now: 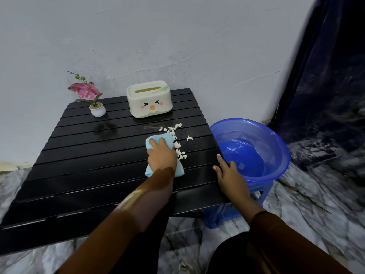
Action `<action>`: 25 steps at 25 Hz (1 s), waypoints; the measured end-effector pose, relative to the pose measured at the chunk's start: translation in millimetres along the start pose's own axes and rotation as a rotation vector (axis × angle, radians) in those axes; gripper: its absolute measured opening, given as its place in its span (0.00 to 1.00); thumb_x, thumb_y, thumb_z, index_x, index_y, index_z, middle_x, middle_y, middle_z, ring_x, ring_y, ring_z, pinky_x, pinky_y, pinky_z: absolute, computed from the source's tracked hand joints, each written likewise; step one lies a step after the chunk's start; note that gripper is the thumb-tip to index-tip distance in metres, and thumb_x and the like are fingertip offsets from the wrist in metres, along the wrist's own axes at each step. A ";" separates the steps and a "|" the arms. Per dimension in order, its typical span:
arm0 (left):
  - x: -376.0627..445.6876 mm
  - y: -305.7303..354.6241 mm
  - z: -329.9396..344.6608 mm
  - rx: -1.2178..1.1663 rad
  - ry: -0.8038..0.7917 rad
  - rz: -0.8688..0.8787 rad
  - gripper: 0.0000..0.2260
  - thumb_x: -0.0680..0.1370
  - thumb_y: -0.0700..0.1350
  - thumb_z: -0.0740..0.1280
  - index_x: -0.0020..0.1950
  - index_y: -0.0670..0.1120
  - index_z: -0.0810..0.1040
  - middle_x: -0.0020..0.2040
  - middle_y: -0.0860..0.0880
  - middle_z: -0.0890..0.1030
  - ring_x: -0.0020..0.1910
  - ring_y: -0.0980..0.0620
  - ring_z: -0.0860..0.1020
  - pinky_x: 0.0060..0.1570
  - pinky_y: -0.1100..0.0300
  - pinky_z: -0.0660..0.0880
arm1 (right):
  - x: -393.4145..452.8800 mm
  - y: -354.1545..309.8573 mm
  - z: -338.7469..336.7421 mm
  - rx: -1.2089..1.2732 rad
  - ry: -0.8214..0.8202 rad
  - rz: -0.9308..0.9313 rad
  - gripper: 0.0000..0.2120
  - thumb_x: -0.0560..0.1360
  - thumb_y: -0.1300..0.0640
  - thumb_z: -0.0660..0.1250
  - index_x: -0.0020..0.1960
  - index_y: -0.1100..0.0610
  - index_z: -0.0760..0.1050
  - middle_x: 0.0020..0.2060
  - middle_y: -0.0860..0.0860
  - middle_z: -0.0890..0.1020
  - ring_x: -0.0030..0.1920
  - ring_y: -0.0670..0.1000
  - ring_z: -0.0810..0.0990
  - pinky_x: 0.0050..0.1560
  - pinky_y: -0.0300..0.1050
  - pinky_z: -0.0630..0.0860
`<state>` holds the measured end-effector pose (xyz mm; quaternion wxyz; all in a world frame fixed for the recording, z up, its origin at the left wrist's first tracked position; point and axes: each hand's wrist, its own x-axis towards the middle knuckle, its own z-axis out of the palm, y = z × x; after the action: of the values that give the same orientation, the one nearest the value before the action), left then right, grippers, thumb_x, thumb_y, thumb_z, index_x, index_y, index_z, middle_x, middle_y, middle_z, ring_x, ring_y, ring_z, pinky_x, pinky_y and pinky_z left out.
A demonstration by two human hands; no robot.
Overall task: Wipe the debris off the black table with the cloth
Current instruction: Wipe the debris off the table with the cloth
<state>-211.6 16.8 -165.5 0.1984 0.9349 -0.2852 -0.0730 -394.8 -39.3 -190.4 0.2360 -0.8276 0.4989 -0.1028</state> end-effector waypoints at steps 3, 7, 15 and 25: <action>10.4 7.0 -8.5 -0.127 0.007 0.068 0.19 0.79 0.53 0.59 0.64 0.42 0.69 0.65 0.40 0.66 0.58 0.37 0.73 0.52 0.45 0.73 | 1.6 0.2 -0.4 -0.002 -0.002 0.005 0.25 0.81 0.47 0.50 0.76 0.49 0.53 0.58 0.57 0.68 0.42 0.50 0.70 0.41 0.44 0.69; 43.8 -27.6 -37.4 -0.127 0.146 0.009 0.19 0.79 0.53 0.59 0.63 0.42 0.69 0.63 0.39 0.67 0.59 0.35 0.73 0.54 0.41 0.72 | 0.5 0.3 -0.3 -0.002 0.006 0.007 0.25 0.81 0.47 0.51 0.76 0.49 0.53 0.58 0.57 0.69 0.41 0.51 0.71 0.41 0.45 0.70; 86.0 -45.9 -17.5 0.037 0.085 0.053 0.18 0.79 0.51 0.59 0.63 0.42 0.72 0.65 0.37 0.67 0.60 0.34 0.70 0.54 0.44 0.72 | 2.6 0.4 1.0 -0.017 0.015 0.012 0.25 0.81 0.46 0.51 0.76 0.48 0.53 0.57 0.55 0.69 0.41 0.49 0.70 0.41 0.42 0.67; 77.3 27.3 12.7 -0.022 -0.051 0.508 0.18 0.79 0.52 0.60 0.67 0.48 0.72 0.67 0.43 0.69 0.60 0.40 0.72 0.53 0.46 0.74 | 1.2 1.3 2.3 0.020 0.014 -0.002 0.25 0.80 0.46 0.52 0.76 0.48 0.54 0.57 0.54 0.69 0.47 0.53 0.77 0.44 0.47 0.74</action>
<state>-164.7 -51.6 -167.6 0.2133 0.8288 -0.5152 -0.0472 -394.2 -40.2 -193.1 0.2407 -0.8249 0.4986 -0.1136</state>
